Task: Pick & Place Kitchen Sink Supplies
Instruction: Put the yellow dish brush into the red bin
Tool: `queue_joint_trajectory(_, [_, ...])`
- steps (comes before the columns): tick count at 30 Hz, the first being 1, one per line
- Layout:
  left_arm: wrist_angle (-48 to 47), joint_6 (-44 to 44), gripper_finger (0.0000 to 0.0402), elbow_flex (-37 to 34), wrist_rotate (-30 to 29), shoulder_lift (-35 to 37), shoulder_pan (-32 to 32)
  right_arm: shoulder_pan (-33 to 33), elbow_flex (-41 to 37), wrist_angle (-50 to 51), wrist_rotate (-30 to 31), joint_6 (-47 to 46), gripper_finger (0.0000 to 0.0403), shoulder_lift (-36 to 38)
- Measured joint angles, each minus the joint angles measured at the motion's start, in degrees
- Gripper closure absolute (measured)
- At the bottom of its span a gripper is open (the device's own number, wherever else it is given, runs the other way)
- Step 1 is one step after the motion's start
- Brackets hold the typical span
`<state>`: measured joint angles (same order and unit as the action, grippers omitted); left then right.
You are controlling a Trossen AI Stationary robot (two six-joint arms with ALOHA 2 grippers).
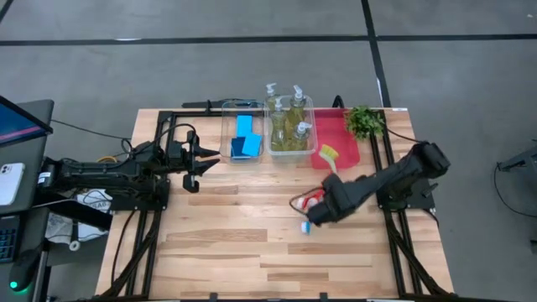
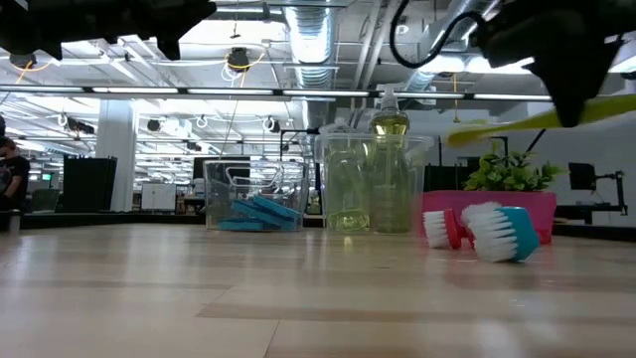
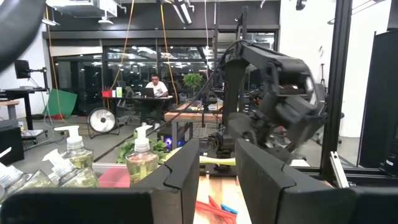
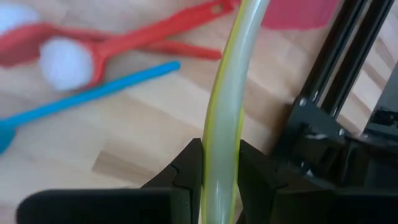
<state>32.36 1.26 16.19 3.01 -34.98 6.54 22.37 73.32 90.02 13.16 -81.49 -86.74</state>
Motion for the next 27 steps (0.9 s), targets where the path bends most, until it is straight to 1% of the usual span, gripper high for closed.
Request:
queue_joint_trajectory(5, [0.0,0.0,0.0297,0.0,0.0,0.0,0.0,-8.3,0.0,0.0,0.0,6.8,0.0334,1.4])
queue_joint_trajectory(12, [0.0,0.0,0.0297,0.0,0.0,0.0,0.0,-20.2,0.0,0.0,-1.5,19.2,0.0334,1.7])
queue_joint_trajectory(17, [0.0,0.0,0.0297,0.0,0.0,0.0,0.0,-27.4,0.0,0.0,-4.2,28.0,0.0334,1.7])
queue_joint_trajectory(22, [0.0,0.0,0.0297,0.0,0.0,0.0,0.0,-34.3,0.0,-0.8,-5.4,36.6,0.0334,1.6])
queue_joint_trajectory(27, [0.0,0.0,0.0297,0.0,0.0,0.0,0.0,-40.7,0.0,-2.7,-5.4,44.7,0.0334,1.1])
